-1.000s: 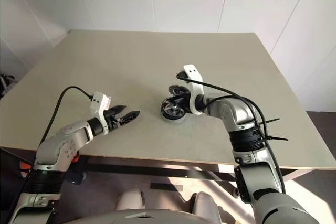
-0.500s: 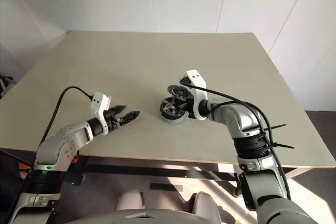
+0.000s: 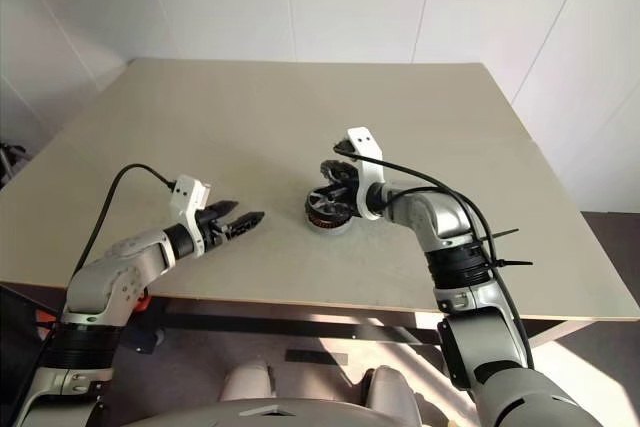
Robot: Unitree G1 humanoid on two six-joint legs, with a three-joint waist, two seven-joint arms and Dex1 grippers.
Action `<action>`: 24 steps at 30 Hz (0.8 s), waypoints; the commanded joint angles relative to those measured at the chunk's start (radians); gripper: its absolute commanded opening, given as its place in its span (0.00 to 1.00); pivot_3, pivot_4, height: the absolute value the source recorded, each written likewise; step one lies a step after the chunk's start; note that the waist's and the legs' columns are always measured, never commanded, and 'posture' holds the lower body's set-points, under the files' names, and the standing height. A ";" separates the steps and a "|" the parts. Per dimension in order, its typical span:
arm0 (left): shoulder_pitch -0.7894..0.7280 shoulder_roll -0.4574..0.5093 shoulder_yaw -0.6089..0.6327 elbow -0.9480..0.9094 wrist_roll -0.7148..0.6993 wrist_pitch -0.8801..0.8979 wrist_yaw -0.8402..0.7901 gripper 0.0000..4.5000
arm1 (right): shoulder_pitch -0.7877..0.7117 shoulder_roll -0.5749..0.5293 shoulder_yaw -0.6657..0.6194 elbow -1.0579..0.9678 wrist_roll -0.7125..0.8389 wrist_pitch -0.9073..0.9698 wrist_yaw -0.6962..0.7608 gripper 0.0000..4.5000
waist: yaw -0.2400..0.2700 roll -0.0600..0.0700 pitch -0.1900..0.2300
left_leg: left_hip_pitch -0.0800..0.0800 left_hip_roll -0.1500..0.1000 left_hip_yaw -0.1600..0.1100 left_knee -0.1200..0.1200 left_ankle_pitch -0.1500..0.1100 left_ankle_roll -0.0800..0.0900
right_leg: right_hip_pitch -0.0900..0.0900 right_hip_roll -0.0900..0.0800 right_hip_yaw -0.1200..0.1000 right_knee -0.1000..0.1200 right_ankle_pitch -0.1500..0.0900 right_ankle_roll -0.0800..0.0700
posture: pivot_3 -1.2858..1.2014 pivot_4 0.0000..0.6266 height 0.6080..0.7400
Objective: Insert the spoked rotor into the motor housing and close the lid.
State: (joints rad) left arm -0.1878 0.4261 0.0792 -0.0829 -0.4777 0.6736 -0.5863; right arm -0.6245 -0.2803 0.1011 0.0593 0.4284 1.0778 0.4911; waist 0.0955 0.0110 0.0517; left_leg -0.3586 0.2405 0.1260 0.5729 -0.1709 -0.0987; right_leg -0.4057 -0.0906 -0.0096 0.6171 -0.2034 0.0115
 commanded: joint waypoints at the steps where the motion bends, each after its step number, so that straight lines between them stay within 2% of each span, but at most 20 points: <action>1: -0.015 0.002 0.010 -0.018 0.001 -0.013 0.000 0.98 | 0.002 -0.037 -0.011 -0.109 0.031 0.036 0.032 0.00 | 0.002 0.000 0.000 | 0.000 0.000 0.000 0.000 0.000 0.000 | 0.000 0.000 0.000 0.000 0.000 0.000 | 0.52 0.00 1.00; 6: -0.017 -0.002 0.008 -0.013 0.001 -0.014 -0.002 0.98 | 0.026 -0.097 -0.028 -0.270 0.081 0.126 0.054 0.00 | 0.003 0.000 0.000 | -0.001 0.000 0.000 0.000 0.000 0.000 | 0.000 0.000 0.000 0.000 0.000 0.000 | 0.52 0.00 1.00; 10: -0.018 -0.008 0.003 -0.008 0.002 -0.016 -0.003 0.98 | 0.044 -0.142 -0.010 -0.321 0.080 0.129 0.066 0.00 | 0.003 0.000 0.000 | -0.001 0.000 0.000 0.000 0.000 0.000 | 0.000 0.000 0.000 0.000 0.000 0.000 | 0.52 0.00 1.00; 13: -0.018 -0.012 0.000 -0.008 0.004 -0.017 -0.003 0.98 | 0.056 -0.156 0.000 -0.316 0.073 0.119 0.069 0.13 | 0.003 0.000 0.000 | 0.000 0.000 0.000 0.000 0.000 0.000 | 0.000 0.000 0.000 0.000 0.000 0.000 | 0.52 0.00 1.00; 17: -0.017 -0.013 0.001 -0.008 0.005 -0.017 -0.006 0.98 | 0.076 -0.186 0.038 -0.308 0.042 0.078 0.076 0.42 | 0.003 0.000 0.000 | 0.000 0.000 0.000 0.000 0.000 0.000 | 0.000 0.000 0.000 0.000 0.000 0.000 | 0.52 0.00 1.00; 24: -0.012 -0.013 0.002 -0.013 0.008 -0.015 -0.006 0.98 | 0.072 -0.192 0.062 -0.245 0.003 0.014 0.087 0.42 | 0.002 0.000 0.000 | -0.001 0.000 0.000 0.000 0.000 0.000 | 0.000 0.000 0.001 0.000 0.000 0.000 | 0.52 0.00 1.00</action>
State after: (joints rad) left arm -0.1889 0.4099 0.0746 -0.0764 -0.4670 0.6732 -0.5871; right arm -0.5345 -0.4668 0.1698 -0.1748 0.4350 1.1184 0.5678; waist 0.0973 0.0111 0.0519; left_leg -0.3592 0.2405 0.1260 0.5731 -0.1709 -0.0987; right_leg -0.4060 -0.0906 -0.0091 0.6169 -0.2035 0.0116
